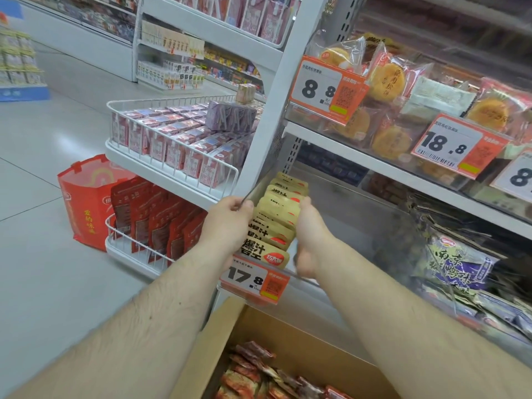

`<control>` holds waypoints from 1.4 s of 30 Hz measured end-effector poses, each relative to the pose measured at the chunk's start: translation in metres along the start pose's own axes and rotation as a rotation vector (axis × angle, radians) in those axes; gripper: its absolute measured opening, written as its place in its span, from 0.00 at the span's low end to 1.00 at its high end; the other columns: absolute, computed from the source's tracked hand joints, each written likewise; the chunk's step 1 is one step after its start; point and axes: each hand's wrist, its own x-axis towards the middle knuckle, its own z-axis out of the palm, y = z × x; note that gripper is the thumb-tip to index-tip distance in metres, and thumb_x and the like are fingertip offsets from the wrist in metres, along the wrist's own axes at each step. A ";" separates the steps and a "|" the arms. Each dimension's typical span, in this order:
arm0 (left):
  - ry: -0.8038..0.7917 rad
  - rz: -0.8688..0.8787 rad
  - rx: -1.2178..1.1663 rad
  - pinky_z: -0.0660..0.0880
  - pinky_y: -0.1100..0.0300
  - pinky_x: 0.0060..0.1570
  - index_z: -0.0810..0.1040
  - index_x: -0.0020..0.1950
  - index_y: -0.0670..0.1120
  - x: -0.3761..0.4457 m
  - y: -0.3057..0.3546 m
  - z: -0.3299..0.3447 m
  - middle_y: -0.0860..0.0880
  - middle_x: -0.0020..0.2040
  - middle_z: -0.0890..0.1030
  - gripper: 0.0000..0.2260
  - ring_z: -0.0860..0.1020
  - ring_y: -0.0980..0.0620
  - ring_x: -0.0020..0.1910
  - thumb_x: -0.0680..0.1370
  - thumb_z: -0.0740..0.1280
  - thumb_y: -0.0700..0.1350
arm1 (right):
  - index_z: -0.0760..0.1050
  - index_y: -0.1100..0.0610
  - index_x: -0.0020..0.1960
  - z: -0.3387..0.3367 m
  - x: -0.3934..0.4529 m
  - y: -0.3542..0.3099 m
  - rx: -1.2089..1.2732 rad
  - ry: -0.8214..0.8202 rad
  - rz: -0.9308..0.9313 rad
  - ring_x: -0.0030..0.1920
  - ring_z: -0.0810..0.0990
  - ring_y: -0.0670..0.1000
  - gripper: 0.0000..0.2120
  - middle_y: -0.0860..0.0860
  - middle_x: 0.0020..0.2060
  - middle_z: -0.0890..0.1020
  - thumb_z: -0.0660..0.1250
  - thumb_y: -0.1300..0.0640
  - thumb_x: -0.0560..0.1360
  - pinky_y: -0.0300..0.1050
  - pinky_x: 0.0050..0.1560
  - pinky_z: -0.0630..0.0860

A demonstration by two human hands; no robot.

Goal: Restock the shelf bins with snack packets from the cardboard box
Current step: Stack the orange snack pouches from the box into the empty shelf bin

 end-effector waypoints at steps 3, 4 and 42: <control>0.010 0.010 0.008 0.79 0.41 0.54 0.78 0.48 0.53 0.001 -0.001 0.000 0.47 0.48 0.83 0.08 0.82 0.44 0.49 0.82 0.63 0.53 | 0.81 0.54 0.59 0.005 0.002 0.005 0.119 -0.134 0.143 0.48 0.86 0.61 0.35 0.59 0.48 0.86 0.47 0.30 0.79 0.58 0.50 0.81; 0.006 0.003 0.004 0.79 0.41 0.55 0.78 0.48 0.53 0.002 -0.001 0.000 0.47 0.48 0.83 0.07 0.82 0.44 0.50 0.82 0.63 0.53 | 0.81 0.53 0.59 0.006 0.007 0.006 0.151 -0.177 0.165 0.51 0.85 0.62 0.36 0.60 0.50 0.85 0.47 0.29 0.77 0.61 0.54 0.79; -0.103 -0.036 -0.060 0.82 0.48 0.43 0.80 0.51 0.49 0.014 -0.001 -0.007 0.47 0.46 0.85 0.07 0.84 0.46 0.43 0.82 0.65 0.50 | 0.79 0.60 0.59 -0.023 0.084 -0.008 0.128 -0.067 0.242 0.71 0.66 0.67 0.45 0.64 0.65 0.75 0.36 0.30 0.75 0.71 0.72 0.36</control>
